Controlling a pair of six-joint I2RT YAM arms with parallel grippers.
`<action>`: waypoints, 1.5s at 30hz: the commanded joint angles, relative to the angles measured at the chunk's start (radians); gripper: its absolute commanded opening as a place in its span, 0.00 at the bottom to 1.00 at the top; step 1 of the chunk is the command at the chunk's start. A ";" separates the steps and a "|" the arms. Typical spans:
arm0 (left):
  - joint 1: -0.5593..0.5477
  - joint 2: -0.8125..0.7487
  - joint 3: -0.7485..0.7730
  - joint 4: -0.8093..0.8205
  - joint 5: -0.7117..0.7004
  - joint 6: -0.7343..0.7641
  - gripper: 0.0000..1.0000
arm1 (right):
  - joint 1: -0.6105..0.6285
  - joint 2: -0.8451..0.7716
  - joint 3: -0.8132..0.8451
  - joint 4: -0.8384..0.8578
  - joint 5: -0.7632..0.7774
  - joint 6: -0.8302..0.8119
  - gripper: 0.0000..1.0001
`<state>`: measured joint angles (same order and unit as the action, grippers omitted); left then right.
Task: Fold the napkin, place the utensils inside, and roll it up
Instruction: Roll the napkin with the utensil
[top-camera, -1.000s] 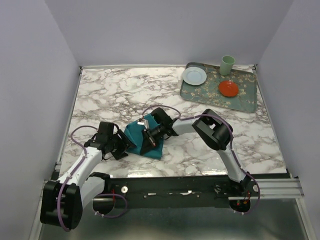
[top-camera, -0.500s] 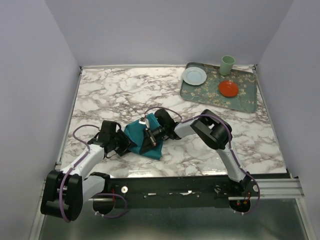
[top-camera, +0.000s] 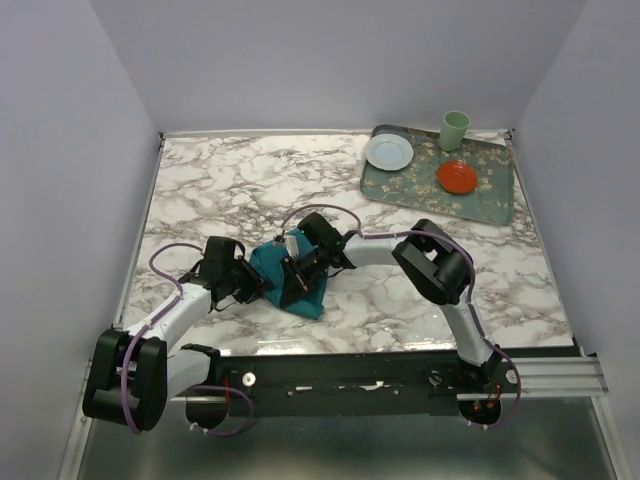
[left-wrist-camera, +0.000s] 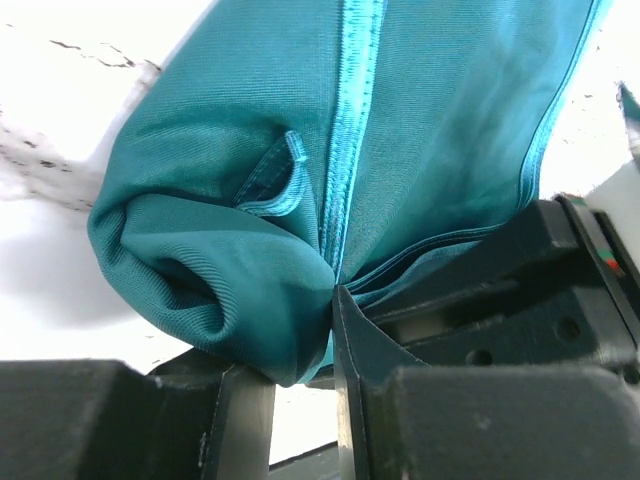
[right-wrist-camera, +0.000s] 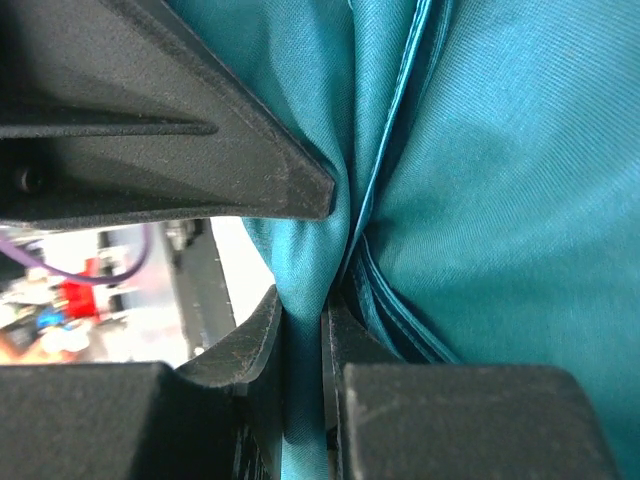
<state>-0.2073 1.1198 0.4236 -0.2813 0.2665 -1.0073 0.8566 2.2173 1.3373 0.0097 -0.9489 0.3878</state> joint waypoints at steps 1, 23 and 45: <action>0.003 0.008 -0.014 -0.088 -0.059 0.062 0.00 | -0.007 -0.097 0.042 -0.312 0.234 -0.135 0.25; 0.003 0.066 0.124 -0.228 -0.021 0.006 0.00 | 0.346 -0.231 0.151 -0.444 1.015 -0.277 0.63; 0.003 0.090 0.058 -0.154 0.019 0.010 0.06 | 0.380 -0.091 0.172 -0.409 0.997 -0.346 0.16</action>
<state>-0.2047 1.2026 0.5209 -0.4690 0.2646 -1.0187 1.2415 2.0766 1.4788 -0.4023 0.1287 0.0711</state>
